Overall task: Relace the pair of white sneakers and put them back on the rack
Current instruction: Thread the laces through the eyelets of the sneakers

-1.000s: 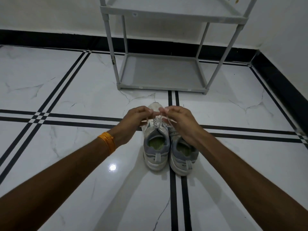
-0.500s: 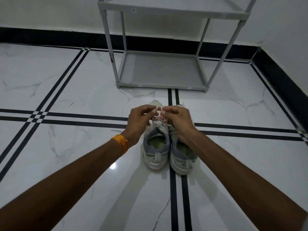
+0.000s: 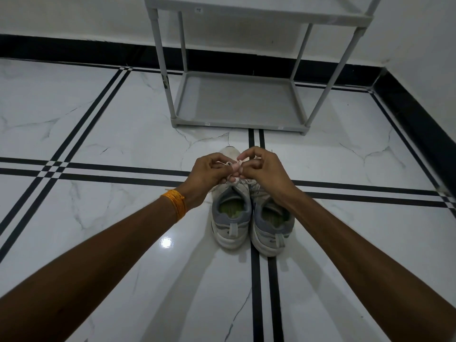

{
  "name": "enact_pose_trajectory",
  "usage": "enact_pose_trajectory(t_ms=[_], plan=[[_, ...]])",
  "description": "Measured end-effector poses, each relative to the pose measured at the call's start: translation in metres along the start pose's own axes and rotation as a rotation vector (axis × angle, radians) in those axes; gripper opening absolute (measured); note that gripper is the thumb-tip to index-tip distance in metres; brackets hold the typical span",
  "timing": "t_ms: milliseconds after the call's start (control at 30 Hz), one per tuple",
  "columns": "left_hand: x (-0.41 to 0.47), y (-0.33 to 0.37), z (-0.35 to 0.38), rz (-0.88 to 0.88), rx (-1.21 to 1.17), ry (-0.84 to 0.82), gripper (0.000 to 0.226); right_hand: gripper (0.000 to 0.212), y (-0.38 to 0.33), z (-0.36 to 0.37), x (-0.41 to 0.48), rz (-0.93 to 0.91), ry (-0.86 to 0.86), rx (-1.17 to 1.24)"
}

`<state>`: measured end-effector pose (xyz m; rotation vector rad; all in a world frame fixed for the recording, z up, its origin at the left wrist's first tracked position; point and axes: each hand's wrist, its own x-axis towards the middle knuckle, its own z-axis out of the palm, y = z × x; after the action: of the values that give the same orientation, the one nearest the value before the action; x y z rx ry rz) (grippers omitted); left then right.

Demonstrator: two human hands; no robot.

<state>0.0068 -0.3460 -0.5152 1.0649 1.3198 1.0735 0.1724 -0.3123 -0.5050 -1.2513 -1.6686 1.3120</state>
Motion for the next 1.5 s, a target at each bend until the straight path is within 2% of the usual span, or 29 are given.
enact_pose_trajectory(t_ms=[133,267,333,433,567,667,833,900,1067,1133,1233,1333,1500], plan=[[0.004,-0.006,0.008,0.023,0.025,0.124,0.017,0.024,0.003,0.006,-0.007,-0.104,0.067,-0.175],[0.009,-0.013,0.011,0.082,0.199,0.258,0.019,0.021,0.006,0.016,-0.013,-0.211,0.149,-0.342],[0.008,-0.015,0.01,0.123,0.266,0.237,0.021,0.017,0.006,0.019,-0.013,-0.227,0.175,-0.416],[0.006,-0.014,0.004,0.247,0.421,0.144,0.022,0.017,0.006,0.019,-0.011,-0.241,0.118,-0.561],[0.005,-0.012,-0.004,0.467,0.756,0.109,0.017,0.025,0.008,0.027,-0.005,-0.233,0.017,-0.802],[0.003,-0.012,-0.002,0.609,1.015,0.136,0.026,0.029,0.009,0.029,0.001,-0.156,-0.061,-0.908],[0.006,-0.012,0.004,0.581,1.251,0.07,0.024,0.025,0.009,0.026,-0.002,-0.141,0.01,-0.896],[0.011,-0.01,0.003,0.523,1.211,0.035,0.021,0.02,0.011,0.026,-0.003,-0.154,0.027,-0.89],[0.015,0.005,-0.005,0.055,0.599,-0.163,0.028,0.022,0.011,0.019,-0.004,-0.196,0.119,-0.77],[0.016,0.011,-0.004,-0.028,0.493,-0.193,0.028,0.029,0.006,0.016,-0.007,-0.303,0.216,-0.704],[0.018,0.011,-0.005,-0.025,0.464,-0.186,0.026,0.024,0.002,0.01,-0.009,-0.456,0.176,-0.758],[0.018,0.008,-0.005,-0.011,0.438,-0.17,0.025,0.019,0.0,0.006,-0.01,-0.465,0.098,-0.834],[0.021,0.007,-0.008,0.055,0.476,-0.164,0.025,0.017,-0.001,0.008,-0.009,-0.459,0.098,-0.94]])
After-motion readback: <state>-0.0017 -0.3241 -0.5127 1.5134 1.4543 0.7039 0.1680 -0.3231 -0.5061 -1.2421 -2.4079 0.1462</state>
